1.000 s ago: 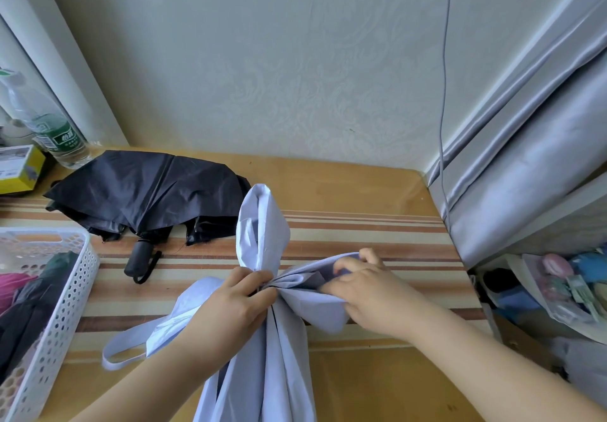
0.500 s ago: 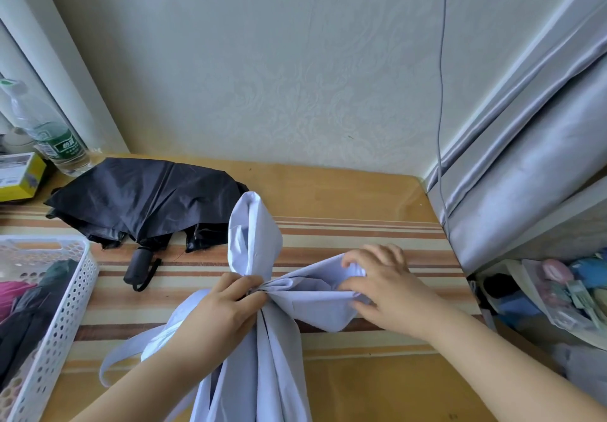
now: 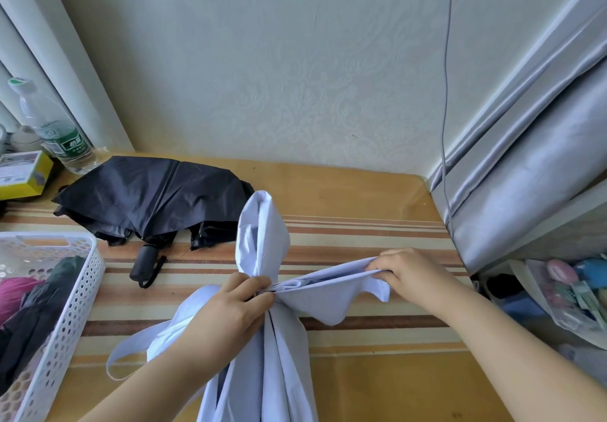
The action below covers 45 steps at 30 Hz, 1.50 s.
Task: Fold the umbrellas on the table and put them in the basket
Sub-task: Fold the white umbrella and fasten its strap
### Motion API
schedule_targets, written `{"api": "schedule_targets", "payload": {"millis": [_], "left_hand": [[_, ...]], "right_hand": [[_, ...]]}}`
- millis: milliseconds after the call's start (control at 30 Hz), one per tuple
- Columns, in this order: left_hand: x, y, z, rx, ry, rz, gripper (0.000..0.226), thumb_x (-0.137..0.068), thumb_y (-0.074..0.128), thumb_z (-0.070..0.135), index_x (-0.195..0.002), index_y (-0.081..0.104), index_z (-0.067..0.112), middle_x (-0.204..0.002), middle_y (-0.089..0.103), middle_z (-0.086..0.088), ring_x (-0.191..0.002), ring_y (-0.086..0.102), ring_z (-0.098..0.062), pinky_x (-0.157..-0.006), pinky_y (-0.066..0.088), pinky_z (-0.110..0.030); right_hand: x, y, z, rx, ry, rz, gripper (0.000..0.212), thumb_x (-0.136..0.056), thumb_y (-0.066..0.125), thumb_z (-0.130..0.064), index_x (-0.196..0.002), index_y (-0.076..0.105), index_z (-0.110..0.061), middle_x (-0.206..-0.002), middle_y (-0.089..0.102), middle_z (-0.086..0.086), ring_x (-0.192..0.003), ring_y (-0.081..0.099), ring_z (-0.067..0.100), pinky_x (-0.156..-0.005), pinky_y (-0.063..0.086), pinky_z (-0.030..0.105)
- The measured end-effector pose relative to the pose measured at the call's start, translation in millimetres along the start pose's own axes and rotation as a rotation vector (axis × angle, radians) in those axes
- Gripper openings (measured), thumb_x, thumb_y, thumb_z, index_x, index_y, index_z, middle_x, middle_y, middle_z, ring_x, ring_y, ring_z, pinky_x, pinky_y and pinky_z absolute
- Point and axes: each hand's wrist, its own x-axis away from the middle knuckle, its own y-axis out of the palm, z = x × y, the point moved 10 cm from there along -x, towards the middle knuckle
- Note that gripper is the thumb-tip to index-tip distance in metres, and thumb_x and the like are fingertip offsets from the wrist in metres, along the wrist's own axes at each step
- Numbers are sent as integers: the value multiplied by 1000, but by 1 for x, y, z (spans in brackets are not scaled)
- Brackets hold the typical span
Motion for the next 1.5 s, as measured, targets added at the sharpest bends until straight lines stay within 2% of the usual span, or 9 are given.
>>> {"api": "schedule_targets", "payload": {"millis": [367,467,633,800,900,1100,1200,1267,1500], "left_hand": [[-2,-1,0,-4,1,2,20,-80,41,12,-87,58,17,-107,48,6,-84,44,-16,-68,41,-21],[-1,-1,0,-29,-4,-3,24,-80,40,11,-83,64,15,-106,50,6,-83,44,-16,-66,41,-19],[2,-2,-1,-31,2,-9,26,-82,41,11,-81,67,13,-105,51,5,-83,44,-17,-67,42,-20],[1,3,7,30,-2,-21,19,-83,42,14,-84,62,16,-106,49,8,-85,44,-15,-67,44,-20],[1,2,-1,22,-30,-6,20,-80,41,12,-81,61,15,-105,49,8,-85,44,-15,-69,42,-22],[-1,5,10,28,4,-13,19,-82,42,12,-86,60,17,-109,49,7,-85,44,-16,-66,47,-22],[1,4,14,45,10,-5,15,-84,43,12,-92,50,22,-109,48,7,-85,43,-16,-62,49,-24],[3,4,11,33,0,-9,13,-84,44,12,-91,51,21,-107,49,6,-84,43,-16,-60,50,-25],[2,13,16,23,24,-36,20,-84,45,15,-84,66,16,-105,55,4,-85,44,-16,-63,50,-25]], "right_hand": [[21,-28,-21,427,-111,213,61,-73,78,-43,-114,35,-29,-74,62,-7,-65,57,15,-61,45,23],[14,-17,-18,332,-108,170,73,-71,75,-53,-134,45,-31,-109,59,-8,-103,58,16,-90,42,33],[8,2,-20,298,-194,129,46,-50,74,-6,-61,33,-25,-51,27,-9,-46,30,15,-45,6,17],[0,2,-4,406,22,-89,10,-90,49,-18,-83,52,-25,-76,51,-7,-89,51,21,-70,33,25],[4,0,-43,316,-65,-43,47,-86,59,-51,-130,53,-33,-128,54,-13,-126,42,18,-105,25,32],[-3,20,-128,148,-350,223,49,-65,65,-47,-107,65,-22,-97,69,-7,-91,64,19,-78,51,33],[-8,29,-140,181,-388,213,9,-69,63,-30,-71,60,-22,-62,60,-6,-58,60,18,-52,40,24],[-10,25,-132,300,-410,234,35,-57,75,-18,-57,41,-23,-44,42,-5,-39,44,19,-43,21,21],[-3,16,-107,336,-425,182,38,-53,87,-14,-56,49,-20,-43,29,-4,-43,28,21,-47,22,22]]}}
